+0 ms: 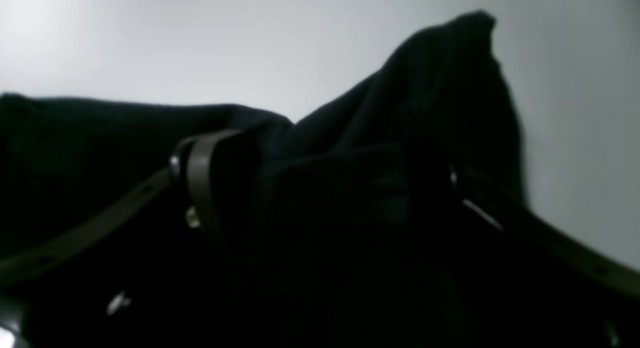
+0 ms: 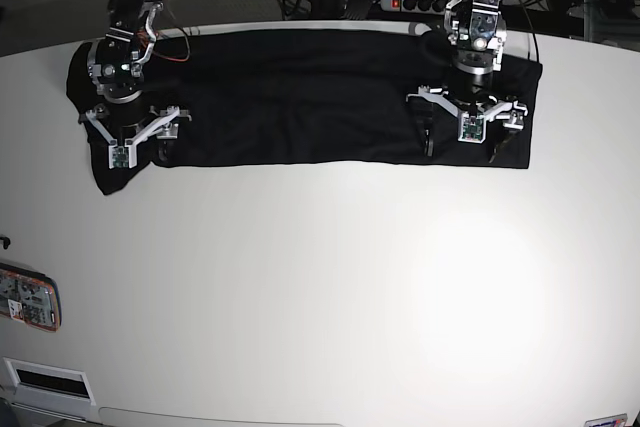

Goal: Fold the T-shirt properly
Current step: 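Release the folded edge and lower both grippers onto the strip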

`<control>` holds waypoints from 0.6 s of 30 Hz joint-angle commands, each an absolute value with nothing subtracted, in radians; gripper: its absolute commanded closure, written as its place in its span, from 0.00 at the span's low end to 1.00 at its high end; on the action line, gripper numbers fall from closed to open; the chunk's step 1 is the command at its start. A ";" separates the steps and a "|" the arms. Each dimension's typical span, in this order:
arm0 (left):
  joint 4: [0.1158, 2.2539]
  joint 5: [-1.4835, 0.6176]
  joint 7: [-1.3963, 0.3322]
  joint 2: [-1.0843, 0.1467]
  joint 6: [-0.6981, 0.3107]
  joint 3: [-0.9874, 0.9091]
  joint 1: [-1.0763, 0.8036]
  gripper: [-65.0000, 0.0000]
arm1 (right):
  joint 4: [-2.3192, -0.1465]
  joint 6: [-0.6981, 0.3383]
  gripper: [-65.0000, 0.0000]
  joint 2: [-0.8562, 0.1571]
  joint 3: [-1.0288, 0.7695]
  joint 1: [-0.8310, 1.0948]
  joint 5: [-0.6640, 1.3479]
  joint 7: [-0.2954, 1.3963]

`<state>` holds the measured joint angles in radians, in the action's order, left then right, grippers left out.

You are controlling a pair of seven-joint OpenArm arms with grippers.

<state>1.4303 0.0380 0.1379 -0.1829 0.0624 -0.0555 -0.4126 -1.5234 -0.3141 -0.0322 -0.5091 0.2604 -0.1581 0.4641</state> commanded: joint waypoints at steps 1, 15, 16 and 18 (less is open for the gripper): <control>1.371 0.101 -0.082 -0.189 0.071 -0.056 -0.414 0.05 | -1.477 -0.335 0.30 -0.036 -0.490 0.266 -0.208 0.570; 1.153 0.099 -0.081 -0.309 0.073 -0.058 -0.219 0.05 | -1.191 -0.334 0.30 -0.039 -0.475 -0.004 -0.208 0.483; 1.153 0.099 -0.081 -0.309 0.073 -0.058 -0.213 0.05 | -1.188 -0.332 0.30 -0.039 -0.475 -0.007 -0.208 0.472; 1.155 0.099 -0.081 -0.309 0.073 -0.058 -0.183 0.05 | -1.190 -0.332 0.30 -0.038 -0.475 -0.007 -0.208 0.466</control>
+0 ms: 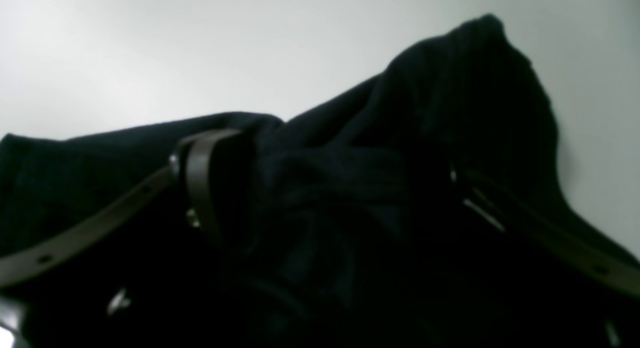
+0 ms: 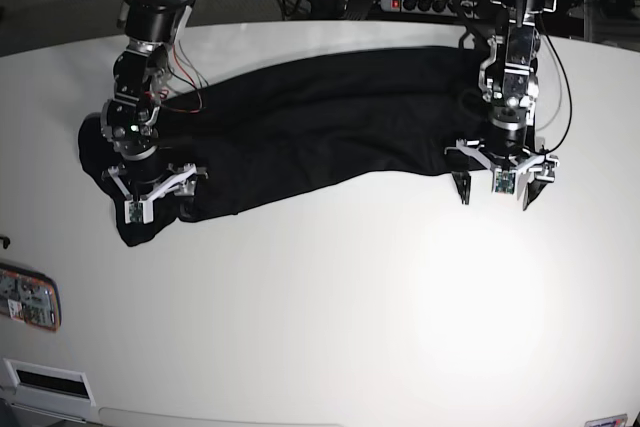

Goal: Fold the T-shirt properly
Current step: 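Release the folded edge and lower both grippers onto the strip, then grasp the strip ends and pull them apart to straighten it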

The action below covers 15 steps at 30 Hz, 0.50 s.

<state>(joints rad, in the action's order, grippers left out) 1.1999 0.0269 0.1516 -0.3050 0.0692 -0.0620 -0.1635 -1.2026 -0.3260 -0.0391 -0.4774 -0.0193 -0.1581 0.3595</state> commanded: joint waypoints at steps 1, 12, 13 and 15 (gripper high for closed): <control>1.156 0.099 -0.081 -0.309 0.073 -0.058 -0.168 0.05 | -1.199 -0.332 0.30 -0.038 -0.475 -0.007 -0.208 0.466; 1.504 0.099 -0.087 -0.275 0.073 -0.154 -0.196 0.05 | -1.391 -0.332 0.30 -0.033 -0.475 -0.005 -0.213 0.392; 1.540 0.097 -0.087 -0.275 0.073 -0.168 -0.208 0.05 | -1.412 -0.332 0.30 -0.033 -0.472 -0.005 -0.213 0.390; 1.607 0.097 -0.087 -0.274 0.073 -0.185 -0.226 0.05 | -1.452 -0.332 0.30 -0.033 -0.450 -0.005 -0.213 0.389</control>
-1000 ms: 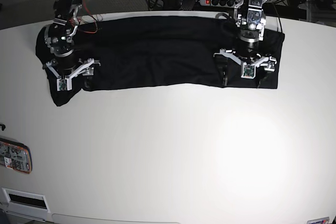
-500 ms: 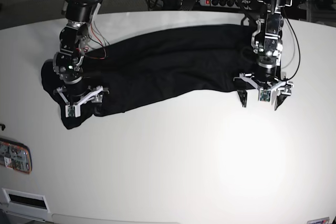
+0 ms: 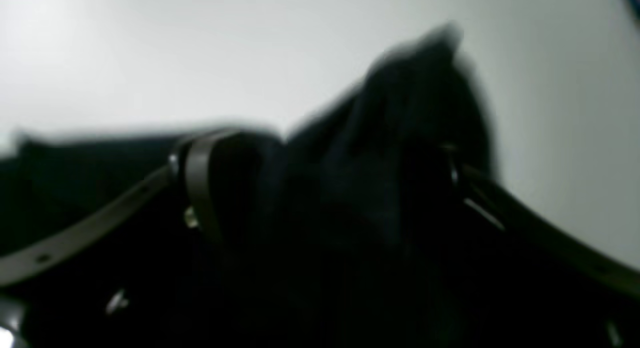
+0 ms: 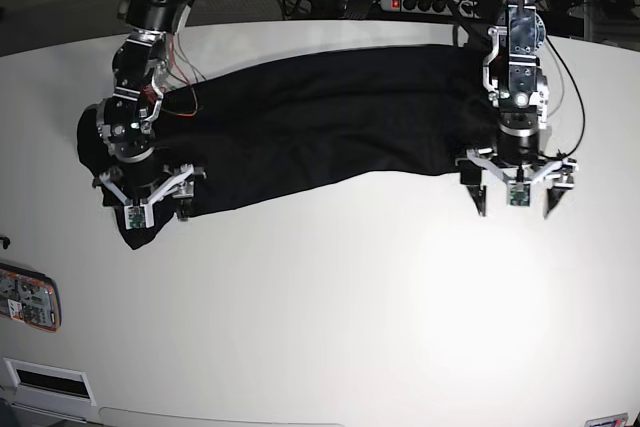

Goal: Fold the T-shirt properly
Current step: 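Grasp the strip ends and pull them apart to straighten it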

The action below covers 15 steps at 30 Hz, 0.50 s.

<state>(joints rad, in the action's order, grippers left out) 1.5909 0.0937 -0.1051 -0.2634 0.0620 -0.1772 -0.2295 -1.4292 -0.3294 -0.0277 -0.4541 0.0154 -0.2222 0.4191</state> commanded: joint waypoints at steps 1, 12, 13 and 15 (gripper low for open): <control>1.635 0.097 -0.087 -0.274 0.073 -0.193 -0.239 0.05 | -1.472 -0.332 0.30 -0.033 -0.438 -0.005 -0.213 0.389; 1.931 -0.088 -0.088 -0.283 0.071 -0.269 -0.499 0.05 | -1.874 -0.332 0.30 -0.033 -0.354 0.030 -0.213 0.392; 1.926 -0.124 -0.088 -0.292 0.070 -0.277 -0.522 0.05 | -1.903 -0.332 0.30 -0.033 -0.343 0.065 -0.213 0.389; 1.900 -0.189 -0.088 -0.329 0.070 -0.282 -0.575 0.05 | -1.945 -0.332 0.30 -0.033 -0.326 0.160 -0.213 0.387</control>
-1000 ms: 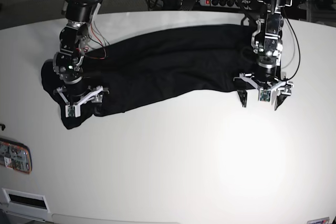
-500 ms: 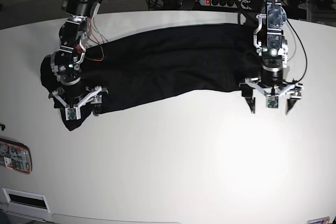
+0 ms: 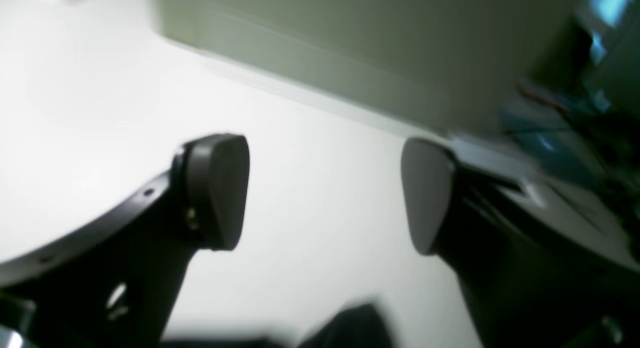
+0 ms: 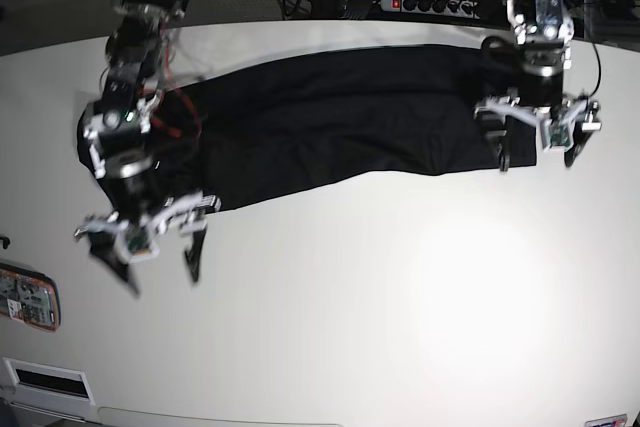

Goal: Fold the T-shirt properly
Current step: 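Grasp the strip ends and pull them apart to straighten it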

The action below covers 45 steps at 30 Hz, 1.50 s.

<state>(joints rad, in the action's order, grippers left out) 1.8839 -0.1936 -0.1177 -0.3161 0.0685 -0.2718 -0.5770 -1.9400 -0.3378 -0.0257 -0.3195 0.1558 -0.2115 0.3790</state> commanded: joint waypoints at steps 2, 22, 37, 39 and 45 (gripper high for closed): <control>1.868 -0.263 -0.088 -0.375 0.070 -0.282 -0.618 0.05 | -1.949 -0.332 0.30 -0.033 -0.302 0.272 -0.213 0.361; 1.520 -0.814 -0.249 -0.516 -0.232 -0.242 -0.552 0.05 | -1.959 -0.331 0.30 -0.033 -0.269 0.384 -0.216 0.189; 1.569 -0.823 -0.257 -0.481 -0.266 -0.246 -0.547 1.00 | -1.959 -0.331 0.30 -0.033 -0.269 0.383 -0.216 0.191; 1.569 -0.825 -0.257 -0.484 -0.266 -0.251 -0.539 1.00 | -1.959 -0.331 0.30 -0.033 -0.269 0.383 -0.216 0.191; 1.460 -0.823 -0.257 -0.487 -0.265 -0.375 -0.446 1.00 | -1.959 -0.331 0.30 -0.033 -0.269 0.384 -0.216 0.191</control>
<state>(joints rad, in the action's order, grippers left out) 1.4487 -0.8143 -0.2829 -0.4660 -0.2638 -0.3622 -0.4480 -1.9392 -0.3363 -0.0307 -0.2684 0.3878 -0.2291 0.2192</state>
